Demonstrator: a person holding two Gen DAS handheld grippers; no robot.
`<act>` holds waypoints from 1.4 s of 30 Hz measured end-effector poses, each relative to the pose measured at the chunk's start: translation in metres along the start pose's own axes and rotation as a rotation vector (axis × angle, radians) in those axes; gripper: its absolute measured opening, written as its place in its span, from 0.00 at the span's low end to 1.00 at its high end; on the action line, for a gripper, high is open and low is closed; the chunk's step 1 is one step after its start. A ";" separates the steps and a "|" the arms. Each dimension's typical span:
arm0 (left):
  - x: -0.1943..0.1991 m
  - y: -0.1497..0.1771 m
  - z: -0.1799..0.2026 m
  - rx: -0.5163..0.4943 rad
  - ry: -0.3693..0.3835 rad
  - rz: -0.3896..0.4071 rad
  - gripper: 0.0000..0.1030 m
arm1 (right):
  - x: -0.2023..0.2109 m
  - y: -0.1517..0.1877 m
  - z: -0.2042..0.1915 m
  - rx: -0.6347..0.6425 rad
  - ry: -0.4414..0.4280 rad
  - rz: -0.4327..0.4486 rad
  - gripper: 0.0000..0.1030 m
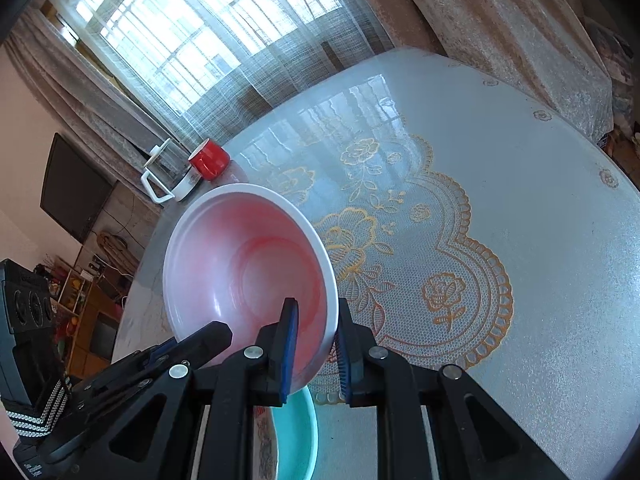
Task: Organize plates and bowls
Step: 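Carry the red bowl over the steel bowl with the right gripper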
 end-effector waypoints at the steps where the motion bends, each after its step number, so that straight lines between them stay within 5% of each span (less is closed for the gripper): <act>1: 0.004 0.002 0.000 -0.004 -0.010 0.008 0.17 | 0.001 0.001 -0.003 0.002 -0.009 -0.001 0.17; 22: 0.085 0.027 -0.055 0.049 -0.103 0.139 0.17 | 0.007 0.040 -0.086 0.151 -0.128 -0.043 0.17; 42: 0.133 0.066 -0.122 0.156 -0.189 0.181 0.17 | -0.013 0.090 -0.161 0.309 -0.214 -0.153 0.17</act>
Point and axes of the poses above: each gripper's, at about its wrist camera, not at the fingertips, and x roughly against the way its jaws point, z to its right, y to its underside, the point moved 3 cm from there along -x, roughly the way its jaws point, and after that the axes turned 10 degrees about z, right-handed, at the moved point
